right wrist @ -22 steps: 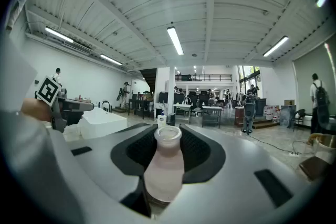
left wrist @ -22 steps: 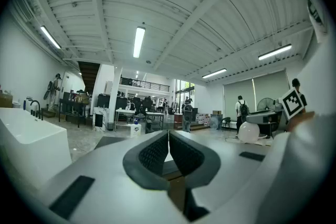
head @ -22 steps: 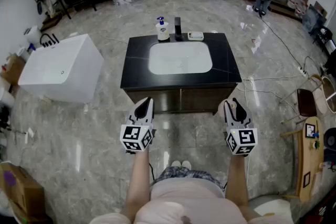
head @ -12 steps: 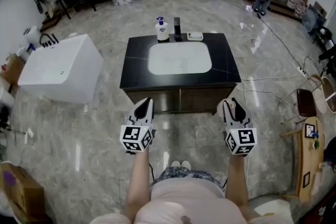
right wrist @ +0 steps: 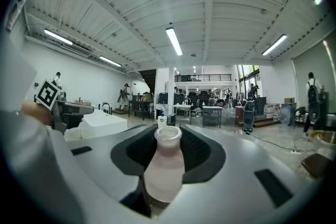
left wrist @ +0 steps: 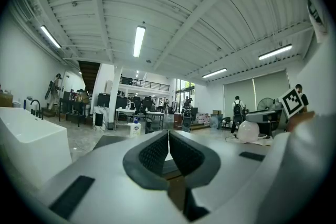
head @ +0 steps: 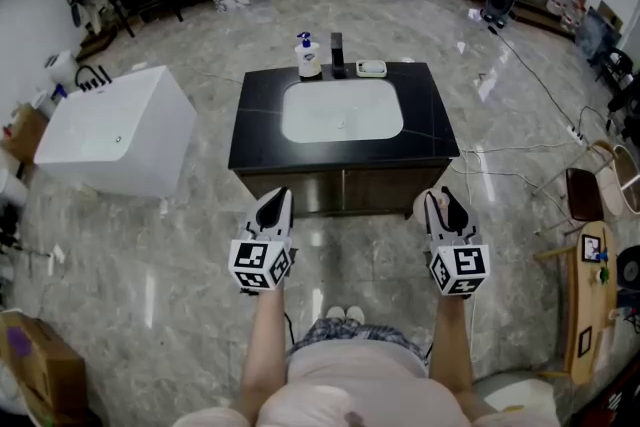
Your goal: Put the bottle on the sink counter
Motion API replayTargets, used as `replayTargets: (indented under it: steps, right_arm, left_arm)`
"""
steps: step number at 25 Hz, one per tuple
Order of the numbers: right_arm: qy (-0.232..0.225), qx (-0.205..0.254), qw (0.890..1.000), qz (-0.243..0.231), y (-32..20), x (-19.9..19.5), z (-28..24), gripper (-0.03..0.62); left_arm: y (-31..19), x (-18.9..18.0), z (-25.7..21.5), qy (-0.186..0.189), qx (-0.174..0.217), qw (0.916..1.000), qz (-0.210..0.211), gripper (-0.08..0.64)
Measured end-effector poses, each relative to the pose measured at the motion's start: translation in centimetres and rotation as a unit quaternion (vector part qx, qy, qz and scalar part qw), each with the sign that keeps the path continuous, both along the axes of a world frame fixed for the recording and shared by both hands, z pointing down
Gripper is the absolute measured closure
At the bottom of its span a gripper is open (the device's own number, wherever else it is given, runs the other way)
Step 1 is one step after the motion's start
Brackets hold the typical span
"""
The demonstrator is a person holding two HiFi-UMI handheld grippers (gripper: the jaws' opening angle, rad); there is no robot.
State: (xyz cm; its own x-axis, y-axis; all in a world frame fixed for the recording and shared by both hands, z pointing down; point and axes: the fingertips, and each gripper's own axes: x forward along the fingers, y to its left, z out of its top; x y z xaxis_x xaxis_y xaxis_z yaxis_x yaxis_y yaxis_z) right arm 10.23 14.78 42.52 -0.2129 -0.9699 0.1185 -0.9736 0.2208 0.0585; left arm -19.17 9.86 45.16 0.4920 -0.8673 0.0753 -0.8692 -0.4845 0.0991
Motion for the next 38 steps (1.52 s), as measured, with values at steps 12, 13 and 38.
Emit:
replayTargets:
  steps: [12,13,38]
  right_arm:
    - [-0.010,0.002,1.000,-0.012,-0.4,0.5,0.2,0.448]
    - [-0.010,0.001,1.000,-0.014,-0.5,0.6,0.1,0.448]
    - [-0.012,0.004,0.999,-0.050,-5.1,1.4,0.9,0.448]
  left_arm:
    - [0.1,0.5,-0.1,-0.002,0.003,1.0000,-0.008,0.531]
    - [0.2,0.6,-0.2,-0.003,0.002,1.0000,-0.009,0.531]
    - [-1.9,1.6,0.9,-0.006,0.002,0.9992,-0.039,0.531]
